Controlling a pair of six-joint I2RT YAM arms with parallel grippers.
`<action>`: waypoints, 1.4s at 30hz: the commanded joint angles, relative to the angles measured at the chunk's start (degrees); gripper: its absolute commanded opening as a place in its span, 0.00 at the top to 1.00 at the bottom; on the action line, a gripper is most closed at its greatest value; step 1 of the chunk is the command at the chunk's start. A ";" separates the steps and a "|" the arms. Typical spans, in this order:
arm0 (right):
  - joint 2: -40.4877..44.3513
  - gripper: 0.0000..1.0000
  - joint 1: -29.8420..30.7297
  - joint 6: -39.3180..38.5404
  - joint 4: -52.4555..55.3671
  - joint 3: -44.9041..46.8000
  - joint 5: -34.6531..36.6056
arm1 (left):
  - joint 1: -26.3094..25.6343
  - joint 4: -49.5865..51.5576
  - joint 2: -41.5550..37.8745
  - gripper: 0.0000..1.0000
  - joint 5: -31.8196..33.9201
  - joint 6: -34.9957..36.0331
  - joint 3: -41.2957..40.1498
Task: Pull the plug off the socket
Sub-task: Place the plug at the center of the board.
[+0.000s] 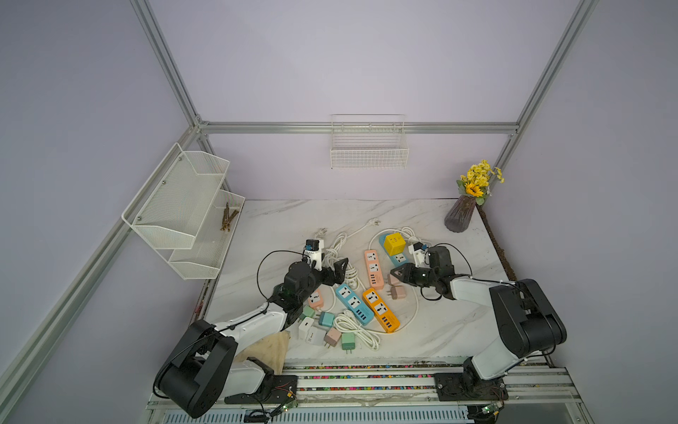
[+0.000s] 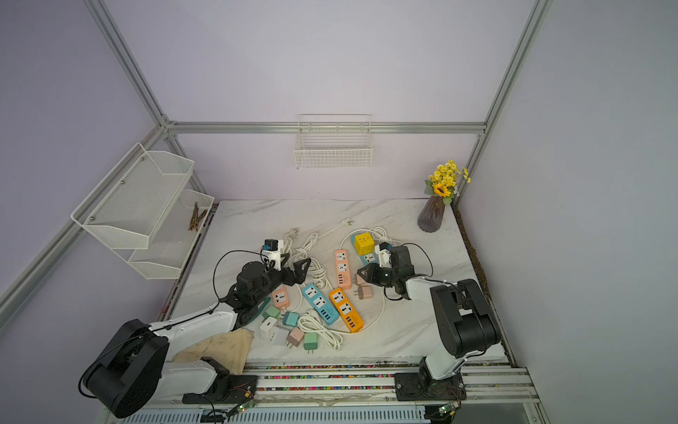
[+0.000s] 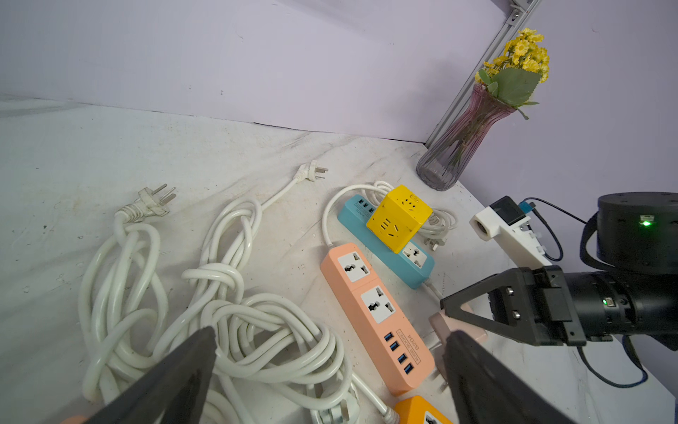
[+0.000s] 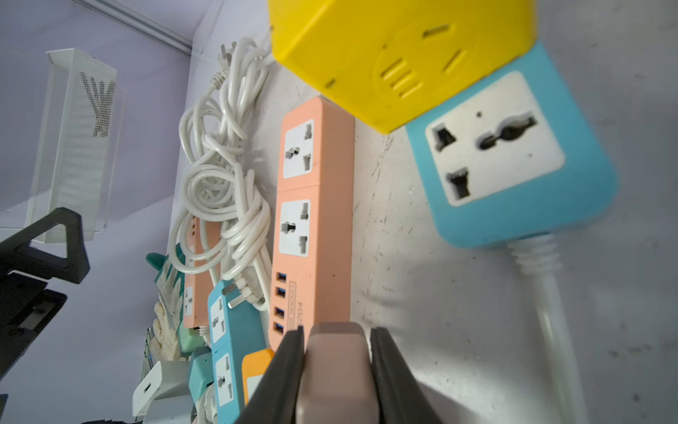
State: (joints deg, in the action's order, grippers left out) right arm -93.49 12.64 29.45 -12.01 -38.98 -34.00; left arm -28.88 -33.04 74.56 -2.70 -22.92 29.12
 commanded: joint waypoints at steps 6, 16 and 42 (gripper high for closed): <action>-1.83 0.55 1.30 -2.21 4.10 -3.10 4.06 | 0.41 -3.70 0.62 0.01 -3.16 -0.02 0.42; 15.15 0.44 2.10 -6.51 3.56 2.81 12.04 | 0.42 -4.84 -0.22 0.00 -4.13 -0.15 -0.18; 22.74 0.13 1.86 -14.49 -6.05 7.30 14.09 | 0.41 -7.68 -0.56 0.00 -5.64 -3.10 -1.13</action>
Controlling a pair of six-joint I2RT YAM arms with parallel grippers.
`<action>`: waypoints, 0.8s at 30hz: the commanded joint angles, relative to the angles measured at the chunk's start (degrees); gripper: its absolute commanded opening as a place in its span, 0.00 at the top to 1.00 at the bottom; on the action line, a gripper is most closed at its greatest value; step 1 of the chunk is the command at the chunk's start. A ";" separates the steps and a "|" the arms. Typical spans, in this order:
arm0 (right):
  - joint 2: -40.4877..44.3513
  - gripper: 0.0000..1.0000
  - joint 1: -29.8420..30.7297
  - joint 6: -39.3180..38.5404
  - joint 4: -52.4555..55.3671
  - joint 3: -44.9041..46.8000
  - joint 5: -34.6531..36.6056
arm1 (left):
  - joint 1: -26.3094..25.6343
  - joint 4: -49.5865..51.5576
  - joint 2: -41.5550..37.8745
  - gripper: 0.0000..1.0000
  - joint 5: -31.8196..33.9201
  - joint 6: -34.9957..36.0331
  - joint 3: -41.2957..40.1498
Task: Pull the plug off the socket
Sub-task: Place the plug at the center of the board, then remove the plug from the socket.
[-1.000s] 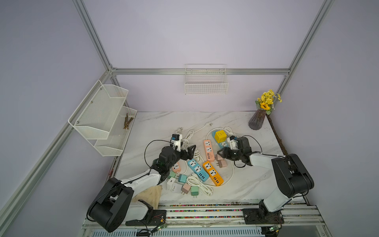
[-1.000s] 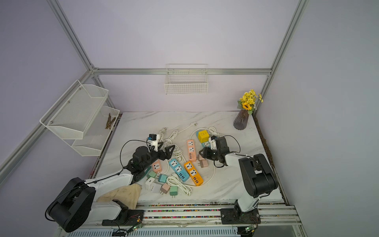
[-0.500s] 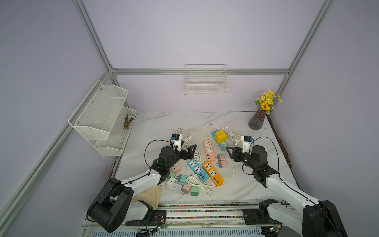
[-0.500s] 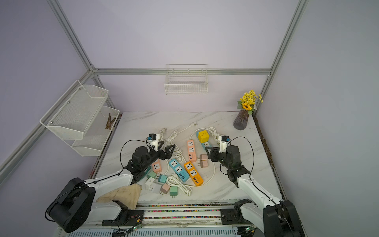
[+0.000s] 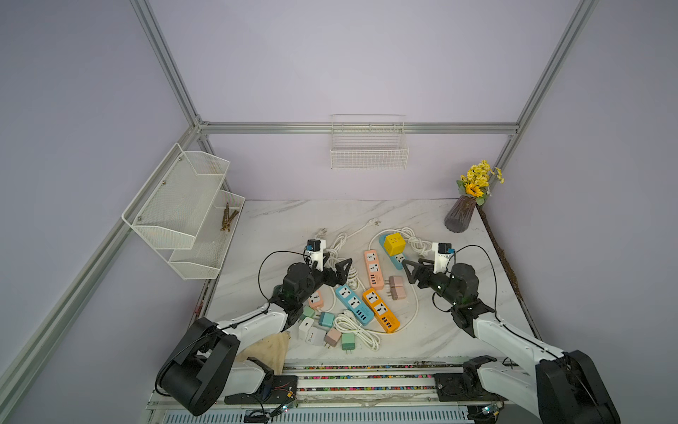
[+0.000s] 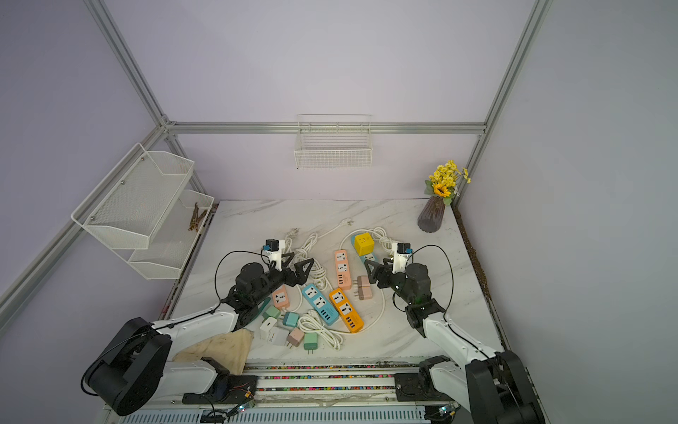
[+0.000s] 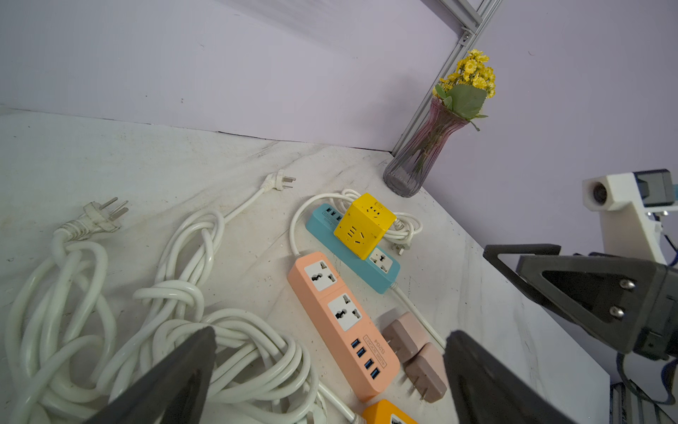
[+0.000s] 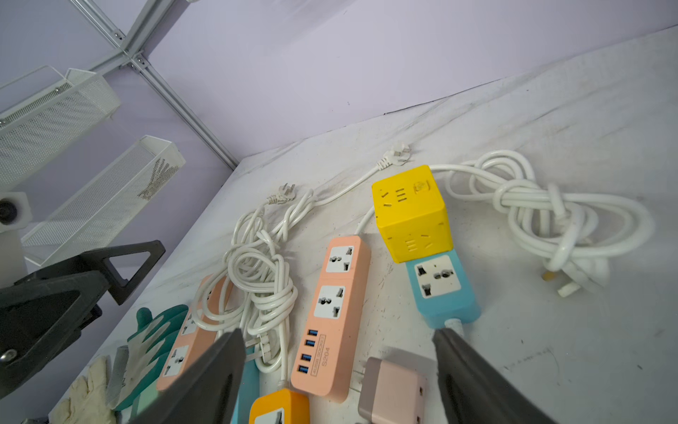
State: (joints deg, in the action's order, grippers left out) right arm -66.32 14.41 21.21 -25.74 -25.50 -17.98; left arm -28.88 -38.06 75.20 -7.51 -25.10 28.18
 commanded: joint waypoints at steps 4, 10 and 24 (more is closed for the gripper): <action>-14.08 0.09 0.18 -12.76 20.93 -17.90 4.31 | 0.50 -2.31 -0.93 0.00 0.76 0.05 -0.43; -25.65 0.06 0.44 -19.10 32.41 -32.32 13.04 | 0.93 -2.45 -0.75 0.00 1.14 0.10 -0.81; -45.51 0.07 4.12 -26.16 51.84 -59.96 14.83 | 1.11 -2.49 -0.40 0.00 1.20 0.36 -0.73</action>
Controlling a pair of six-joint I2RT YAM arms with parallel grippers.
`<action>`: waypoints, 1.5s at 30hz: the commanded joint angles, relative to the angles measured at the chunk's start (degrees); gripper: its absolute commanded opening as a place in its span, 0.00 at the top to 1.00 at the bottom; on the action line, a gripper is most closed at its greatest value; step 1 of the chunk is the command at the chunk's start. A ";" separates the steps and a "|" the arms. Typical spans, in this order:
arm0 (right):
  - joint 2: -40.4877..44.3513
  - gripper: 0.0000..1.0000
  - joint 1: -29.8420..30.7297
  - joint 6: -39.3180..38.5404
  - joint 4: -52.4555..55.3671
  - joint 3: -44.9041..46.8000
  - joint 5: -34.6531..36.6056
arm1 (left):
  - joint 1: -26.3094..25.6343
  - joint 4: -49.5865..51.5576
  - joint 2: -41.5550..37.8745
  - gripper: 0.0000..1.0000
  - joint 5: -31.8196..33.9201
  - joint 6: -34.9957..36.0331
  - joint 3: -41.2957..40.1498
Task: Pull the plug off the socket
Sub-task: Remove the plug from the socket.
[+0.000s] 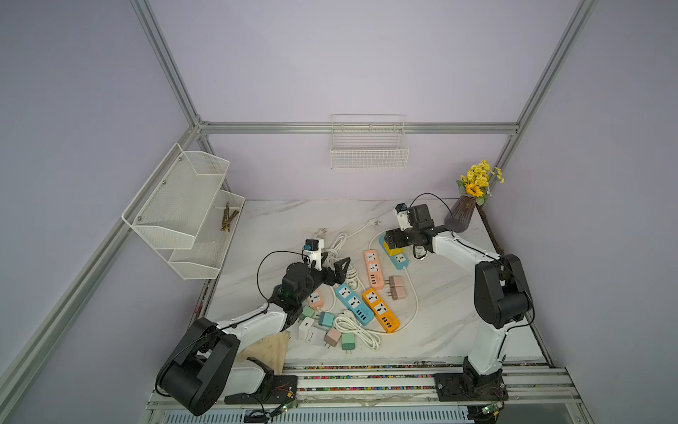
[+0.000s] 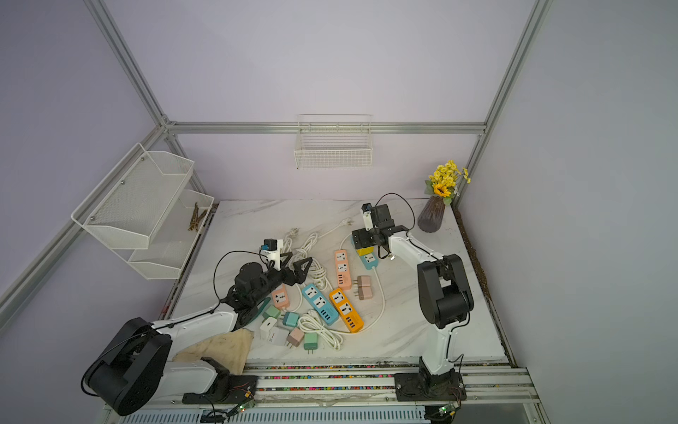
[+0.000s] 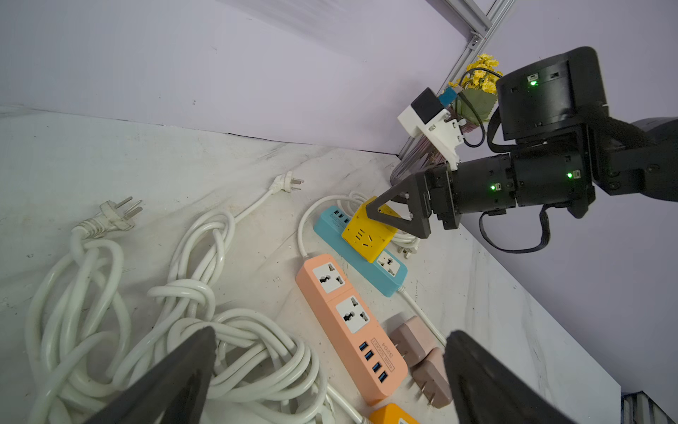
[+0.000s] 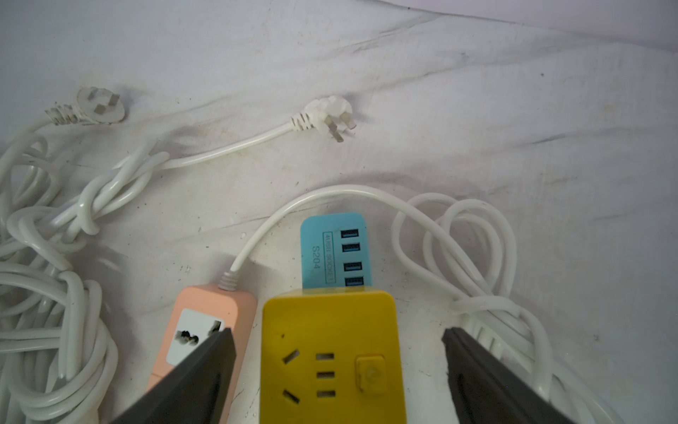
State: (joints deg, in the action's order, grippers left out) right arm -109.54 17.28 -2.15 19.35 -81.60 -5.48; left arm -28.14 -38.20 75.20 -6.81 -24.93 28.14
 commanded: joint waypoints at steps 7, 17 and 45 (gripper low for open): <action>-5.47 0.19 2.74 -5.13 10.56 -7.08 6.79 | 0.37 -2.32 -0.40 0.00 0.35 -0.14 -0.66; -4.59 0.56 3.20 -7.56 11.98 -6.69 7.37 | 0.54 -3.03 0.58 0.00 0.25 -1.65 -0.52; 9.26 0.63 -0.73 -7.16 -1.16 14.90 1.55 | -3.74 46.56 51.66 0.51 -16.74 -34.71 64.14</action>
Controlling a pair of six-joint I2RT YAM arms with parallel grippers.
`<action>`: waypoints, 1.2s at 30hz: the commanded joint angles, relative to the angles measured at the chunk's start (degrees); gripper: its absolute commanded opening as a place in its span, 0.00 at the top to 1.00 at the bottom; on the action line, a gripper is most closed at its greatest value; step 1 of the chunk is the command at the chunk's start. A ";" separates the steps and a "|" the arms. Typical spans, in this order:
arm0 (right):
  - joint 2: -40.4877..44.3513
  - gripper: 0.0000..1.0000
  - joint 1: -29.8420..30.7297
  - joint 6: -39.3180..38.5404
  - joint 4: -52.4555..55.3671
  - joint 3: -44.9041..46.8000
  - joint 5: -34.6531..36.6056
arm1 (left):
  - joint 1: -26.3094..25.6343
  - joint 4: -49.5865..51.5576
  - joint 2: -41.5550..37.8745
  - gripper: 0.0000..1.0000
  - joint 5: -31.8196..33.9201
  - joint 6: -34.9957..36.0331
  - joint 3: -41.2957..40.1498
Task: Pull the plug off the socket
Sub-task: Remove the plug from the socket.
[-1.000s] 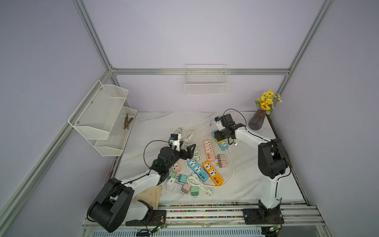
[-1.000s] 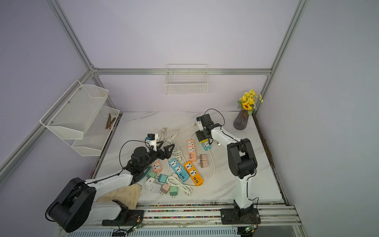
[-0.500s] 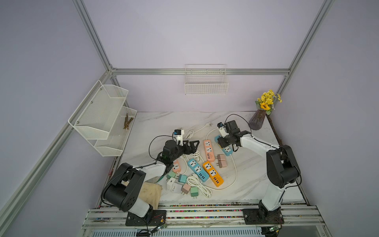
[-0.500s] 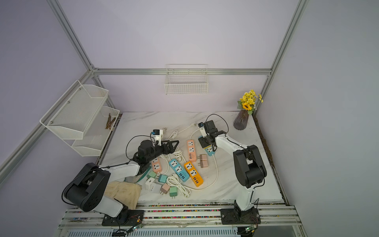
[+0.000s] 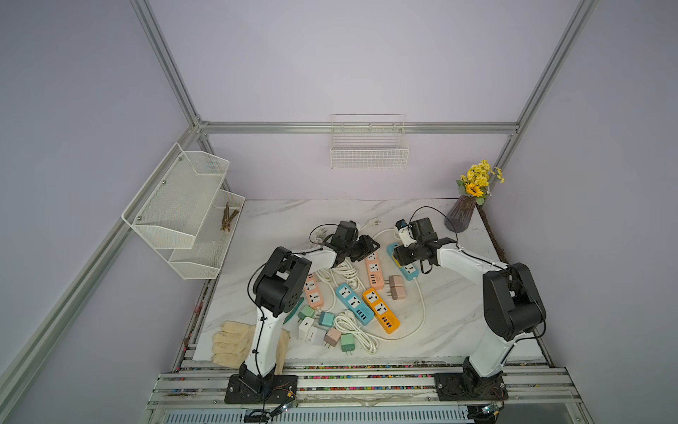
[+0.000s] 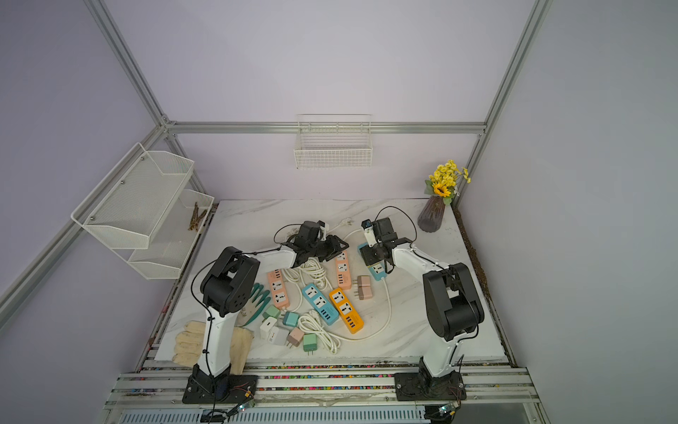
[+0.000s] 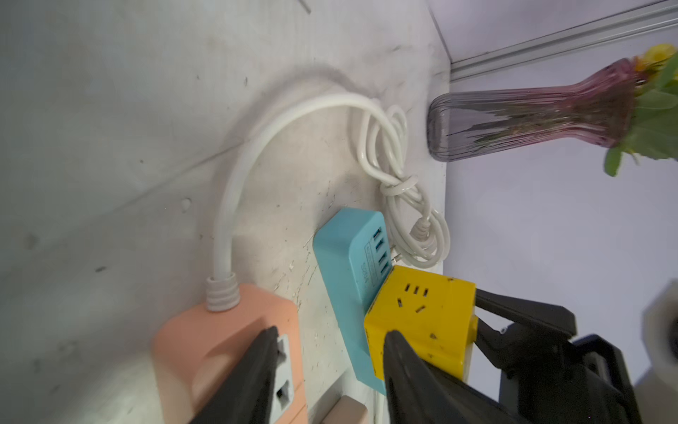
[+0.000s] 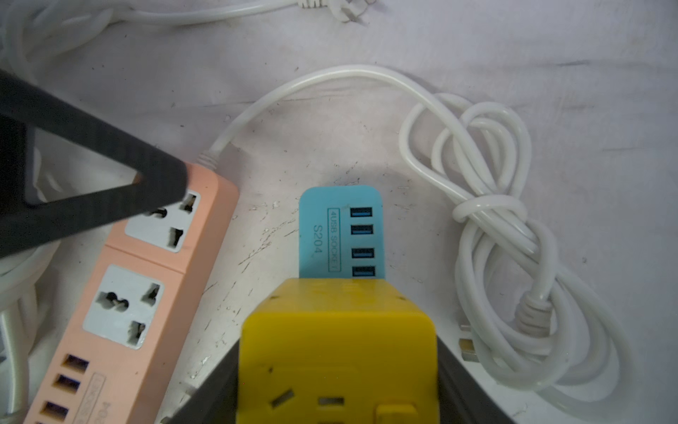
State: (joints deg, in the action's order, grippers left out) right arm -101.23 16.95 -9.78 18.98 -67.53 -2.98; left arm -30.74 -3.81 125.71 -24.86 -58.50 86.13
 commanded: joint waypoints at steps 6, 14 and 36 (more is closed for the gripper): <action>0.03 0.64 -0.60 0.82 -0.37 0.35 -1.85 | -2.12 19.08 7.73 0.56 1.29 -2.58 17.19; -0.35 0.64 -0.65 1.17 -0.26 0.11 -2.68 | -3.62 29.68 16.42 0.56 2.75 -3.92 32.62; -2.98 0.79 -3.07 9.76 1.99 -4.56 -4.90 | -4.02 32.94 21.23 0.69 3.52 -5.31 29.44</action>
State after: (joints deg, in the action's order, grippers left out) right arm -105.84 15.07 -3.62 23.92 -74.32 -7.64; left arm -34.13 23.07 143.68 -22.15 -63.55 118.74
